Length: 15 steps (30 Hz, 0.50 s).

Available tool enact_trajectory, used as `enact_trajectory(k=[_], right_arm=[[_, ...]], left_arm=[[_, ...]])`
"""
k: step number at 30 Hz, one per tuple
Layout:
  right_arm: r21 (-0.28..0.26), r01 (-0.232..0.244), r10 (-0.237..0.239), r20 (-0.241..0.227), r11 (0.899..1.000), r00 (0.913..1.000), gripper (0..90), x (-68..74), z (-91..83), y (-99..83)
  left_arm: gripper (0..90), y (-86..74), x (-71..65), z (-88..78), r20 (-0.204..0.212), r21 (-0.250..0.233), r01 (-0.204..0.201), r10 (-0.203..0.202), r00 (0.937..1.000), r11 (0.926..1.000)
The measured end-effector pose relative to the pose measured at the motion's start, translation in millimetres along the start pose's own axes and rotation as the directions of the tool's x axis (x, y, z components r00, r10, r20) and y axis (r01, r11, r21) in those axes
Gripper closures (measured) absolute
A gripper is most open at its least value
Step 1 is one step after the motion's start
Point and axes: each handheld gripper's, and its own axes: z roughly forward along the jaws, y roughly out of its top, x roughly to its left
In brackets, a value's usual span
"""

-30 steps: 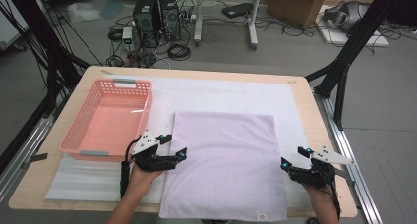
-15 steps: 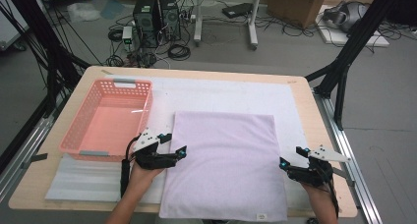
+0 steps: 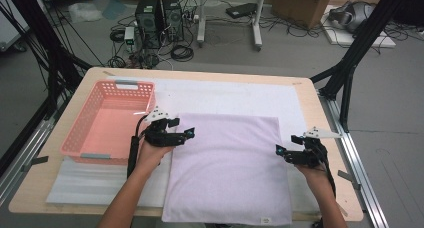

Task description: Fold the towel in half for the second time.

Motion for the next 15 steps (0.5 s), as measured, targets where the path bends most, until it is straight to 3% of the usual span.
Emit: enact_trajectory(k=[6,9,15], right_arm=[[0.047,-0.018,0.018,0.012,0.999,0.9998,18.5,-12.1,20.9,20.8],[0.065,-0.037,0.036,0.016,0.997,0.9992,22.2,-18.7,29.7,31.0],[0.107,-0.042,0.036,0.057,0.993,0.9978,25.3,-29.4,50.2,42.5]], left_arm=[[22.0,10.8,19.2,19.6,-0.036,0.027,0.059,-0.058,0.9977,0.9979],[21.8,11.6,27.3,27.4,-0.075,0.042,0.074,-0.071,0.9946,0.9963],[22.8,7.1,36.5,44.8,-0.148,0.093,0.054,-0.039,0.9883,0.9943]])
